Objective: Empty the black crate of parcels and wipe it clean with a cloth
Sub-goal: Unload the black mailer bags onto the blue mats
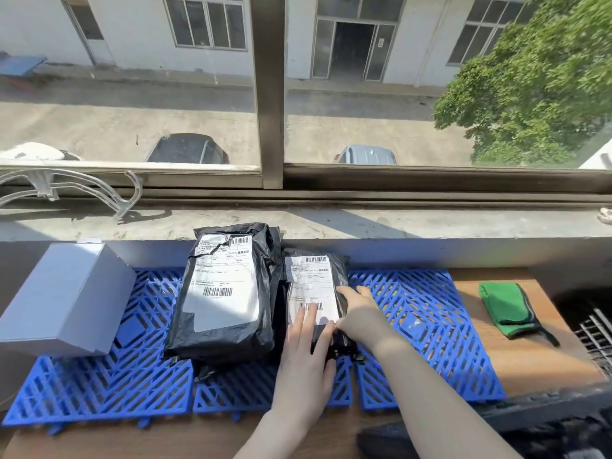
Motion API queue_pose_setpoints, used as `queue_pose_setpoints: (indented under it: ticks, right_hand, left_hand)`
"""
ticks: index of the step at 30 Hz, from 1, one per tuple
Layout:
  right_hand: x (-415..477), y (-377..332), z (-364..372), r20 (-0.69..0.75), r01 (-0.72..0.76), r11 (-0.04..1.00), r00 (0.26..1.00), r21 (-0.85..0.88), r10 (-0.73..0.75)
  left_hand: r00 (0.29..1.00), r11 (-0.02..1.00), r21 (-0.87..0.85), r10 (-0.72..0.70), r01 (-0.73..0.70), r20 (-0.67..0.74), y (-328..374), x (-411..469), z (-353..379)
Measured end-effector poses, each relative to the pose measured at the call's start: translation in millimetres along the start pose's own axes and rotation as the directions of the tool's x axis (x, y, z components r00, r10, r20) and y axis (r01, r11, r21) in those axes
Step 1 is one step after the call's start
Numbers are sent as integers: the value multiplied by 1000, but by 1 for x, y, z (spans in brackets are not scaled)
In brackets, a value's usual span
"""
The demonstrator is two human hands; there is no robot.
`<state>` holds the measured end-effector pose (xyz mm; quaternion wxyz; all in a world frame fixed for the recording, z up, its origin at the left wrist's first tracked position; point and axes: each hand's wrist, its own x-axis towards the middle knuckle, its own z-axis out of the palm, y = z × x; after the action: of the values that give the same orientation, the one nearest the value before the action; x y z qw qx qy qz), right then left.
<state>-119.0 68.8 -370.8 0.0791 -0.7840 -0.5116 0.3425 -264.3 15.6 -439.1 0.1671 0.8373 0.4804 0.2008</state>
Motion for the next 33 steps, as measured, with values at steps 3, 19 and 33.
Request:
queue_pose_setpoints:
  ticks: [3, 19, 33]
  right_hand:
    - [-3, 1, -7, -35, -28, 999, 999, -43, 27]
    - [-20, -30, -29, -14, 167, 986, 986, 24, -166]
    - [-184, 114, -182, -647, 190, 955, 762, 227, 2]
  left_hand:
    - [999, 997, 75, -6, 2, 52, 2, -4, 0]
    - [999, 999, 28, -34, 33, 36, 3, 23, -16]
    - [953, 777, -559, 175, -289, -249, 238, 35, -105]
